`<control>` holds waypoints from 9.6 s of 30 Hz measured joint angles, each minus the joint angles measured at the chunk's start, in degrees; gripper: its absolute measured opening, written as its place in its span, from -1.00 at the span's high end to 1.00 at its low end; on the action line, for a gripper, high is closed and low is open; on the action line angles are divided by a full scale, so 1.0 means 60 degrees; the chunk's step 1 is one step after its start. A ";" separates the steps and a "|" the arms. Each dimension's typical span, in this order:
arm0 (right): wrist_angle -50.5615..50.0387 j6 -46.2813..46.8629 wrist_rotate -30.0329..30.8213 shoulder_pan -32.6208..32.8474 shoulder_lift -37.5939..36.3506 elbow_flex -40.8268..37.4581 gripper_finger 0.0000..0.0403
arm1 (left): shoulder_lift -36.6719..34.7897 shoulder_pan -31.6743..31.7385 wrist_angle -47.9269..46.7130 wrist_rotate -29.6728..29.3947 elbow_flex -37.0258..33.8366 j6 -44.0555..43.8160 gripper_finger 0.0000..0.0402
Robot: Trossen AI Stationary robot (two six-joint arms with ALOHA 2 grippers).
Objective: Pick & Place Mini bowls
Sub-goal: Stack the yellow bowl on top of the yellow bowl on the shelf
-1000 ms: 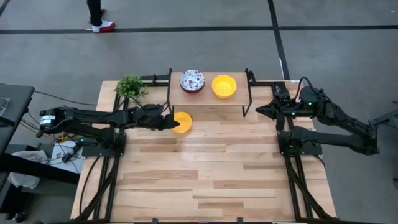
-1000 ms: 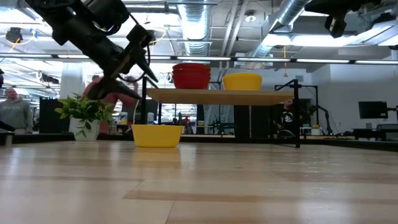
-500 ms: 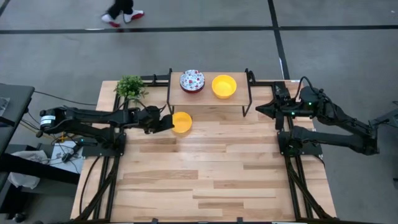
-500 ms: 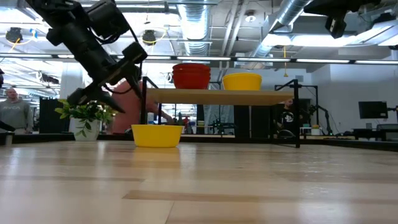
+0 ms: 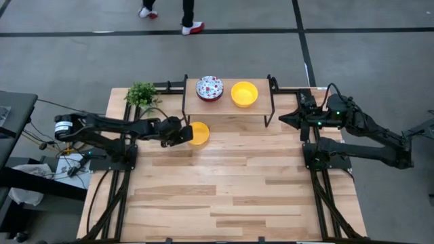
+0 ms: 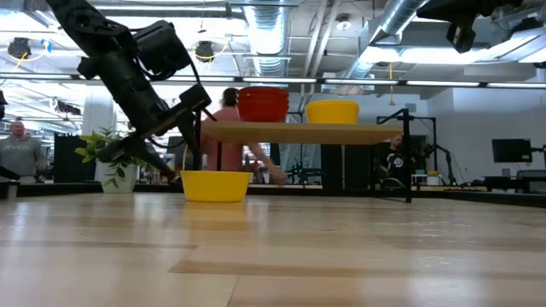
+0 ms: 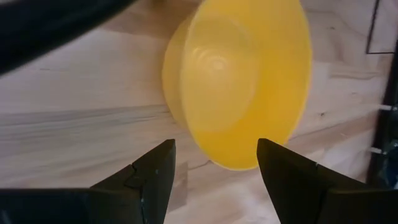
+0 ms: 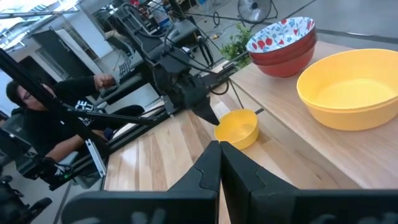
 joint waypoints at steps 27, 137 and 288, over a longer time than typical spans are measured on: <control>0.0000 -0.0004 -0.0011 0.0000 0.0000 0.0004 1.00 | 0.0889 -0.0004 0.0127 -0.0050 0.0000 -0.0574 0.73; 0.2245 -0.4747 1.0717 0.3002 0.9039 0.6768 0.64 | 0.1734 -0.0233 0.3426 -0.6145 0.7202 1.3374 0.98; -0.9016 -0.3744 0.0602 -0.3801 1.3865 1.2856 0.75 | -0.6389 -0.2259 0.3544 -0.1322 -0.1133 1.2680 -0.22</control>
